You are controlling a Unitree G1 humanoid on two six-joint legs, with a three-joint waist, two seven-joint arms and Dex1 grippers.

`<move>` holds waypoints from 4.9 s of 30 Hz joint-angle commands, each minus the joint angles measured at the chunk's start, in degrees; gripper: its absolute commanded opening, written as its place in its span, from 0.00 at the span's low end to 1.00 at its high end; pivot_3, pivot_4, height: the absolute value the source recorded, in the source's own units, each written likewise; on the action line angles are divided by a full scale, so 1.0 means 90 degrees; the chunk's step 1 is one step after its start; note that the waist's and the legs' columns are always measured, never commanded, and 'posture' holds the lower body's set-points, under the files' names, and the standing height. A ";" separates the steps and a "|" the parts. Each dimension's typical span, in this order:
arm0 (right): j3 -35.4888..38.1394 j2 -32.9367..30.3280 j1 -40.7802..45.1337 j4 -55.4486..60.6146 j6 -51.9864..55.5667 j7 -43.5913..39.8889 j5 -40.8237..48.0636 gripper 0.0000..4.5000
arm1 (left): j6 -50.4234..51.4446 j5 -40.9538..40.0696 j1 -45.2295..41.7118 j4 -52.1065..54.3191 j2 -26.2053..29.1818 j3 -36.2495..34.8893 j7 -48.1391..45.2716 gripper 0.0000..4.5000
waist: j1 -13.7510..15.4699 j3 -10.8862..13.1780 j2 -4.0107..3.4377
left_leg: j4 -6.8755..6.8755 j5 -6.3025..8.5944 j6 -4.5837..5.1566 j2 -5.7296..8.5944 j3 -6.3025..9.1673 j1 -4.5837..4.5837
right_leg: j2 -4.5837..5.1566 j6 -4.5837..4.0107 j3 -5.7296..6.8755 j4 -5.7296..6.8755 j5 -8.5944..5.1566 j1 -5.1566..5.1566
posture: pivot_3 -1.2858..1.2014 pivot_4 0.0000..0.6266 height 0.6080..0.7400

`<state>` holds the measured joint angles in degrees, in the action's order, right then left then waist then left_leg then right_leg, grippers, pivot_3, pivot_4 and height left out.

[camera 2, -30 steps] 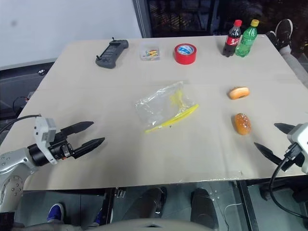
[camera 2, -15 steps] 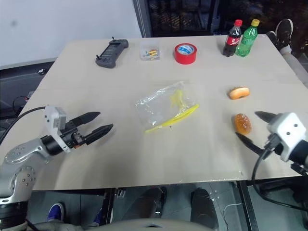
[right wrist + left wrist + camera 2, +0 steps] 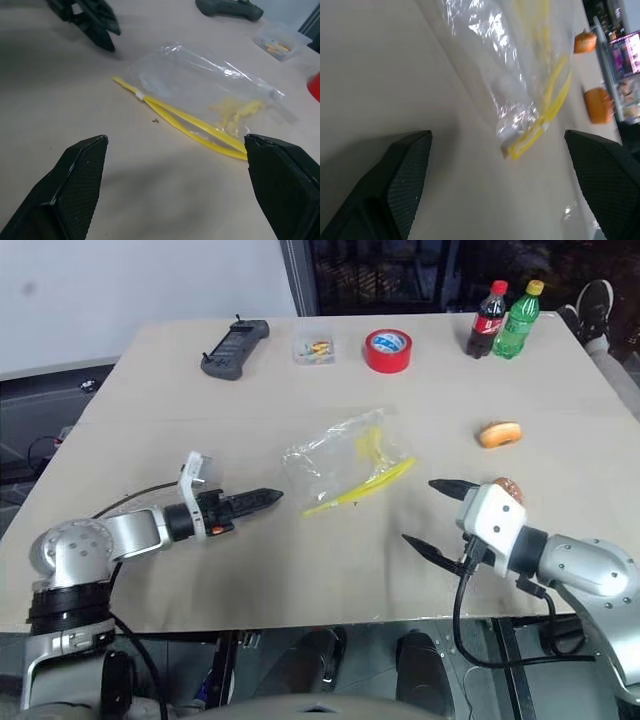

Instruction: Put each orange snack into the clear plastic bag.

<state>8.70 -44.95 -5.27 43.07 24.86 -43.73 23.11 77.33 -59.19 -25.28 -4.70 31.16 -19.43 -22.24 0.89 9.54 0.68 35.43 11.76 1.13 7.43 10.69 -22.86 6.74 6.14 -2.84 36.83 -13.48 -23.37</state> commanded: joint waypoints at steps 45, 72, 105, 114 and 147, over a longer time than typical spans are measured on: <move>-0.2597 0.2165 0.2463 -0.3497 -0.2069 0.3208 -0.4815 1.00 | 0.1685 -0.1976 -0.3347 -0.3496 -0.1828 -0.1422 0.1628 0.02 | -0.0199 -0.0025 0.0037 | 0.0070 -0.0013 -0.0038 0.0029 0.0053 -0.0019 | 0.0010 0.0025 0.0032 0.0022 0.0006 0.0014 | 0.52 0.24 1.00; -0.2374 0.2033 0.5006 -0.5875 -0.2310 0.2043 -0.4401 0.00 | -0.2674 0.0875 -0.1042 0.2918 0.1381 0.2563 0.0553 0.65 | -0.0256 -0.0020 0.0034 | 0.0057 -0.0012 -0.0039 0.0014 -0.0056 -0.0008 | -0.0010 0.0014 -0.0052 0.0069 0.0010 -0.0022 | 0.52 0.24 1.00; -0.2967 0.2807 0.5864 -0.6132 -0.1529 0.1732 -0.5149 0.00 | -0.4526 0.6597 -0.1278 0.3011 -0.0198 0.4532 -0.0184 0.46 | -0.0349 -0.0014 0.0033 | -0.0021 -0.0012 -0.0035 -0.0017 -0.0073 -0.0005 | -0.0037 0.0000 -0.0086 0.0001 0.0022 -0.0044 | 0.52 0.24 1.00; -0.2945 0.2756 0.5641 -0.5782 -0.1231 0.1781 -0.5279 0.00 | -0.4971 0.6807 -0.1168 0.2741 -0.0219 0.4176 -0.0403 0.03 | -0.0354 -0.0014 0.0033 | -0.0019 -0.0012 -0.0035 -0.0018 -0.0072 -0.0005 | -0.0038 0.0000 -0.0087 0.0005 0.0022 -0.0045 | 0.52 0.24 1.00; -0.0580 0.4985 0.4126 -0.3414 0.2849 0.2384 -0.1497 0.01 | -1.0624 0.4644 0.0612 0.0417 -0.0186 0.2715 -0.3487 0.00 | -0.0387 -0.0021 0.0025 | -0.0002 0.0002 -0.0011 -0.0035 -0.0079 0.0003 | -0.0047 -0.0010 -0.0096 0.0032 0.0030 -0.0049 | 0.52 0.24 1.00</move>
<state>1.14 -1.81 30.37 13.63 52.03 -24.39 7.28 -16.82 -15.95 -20.18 -3.29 28.53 6.51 -52.04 -2.60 9.35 0.90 35.40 11.79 1.03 7.05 9.97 -22.81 6.24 6.00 -3.73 37.11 -13.18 -23.82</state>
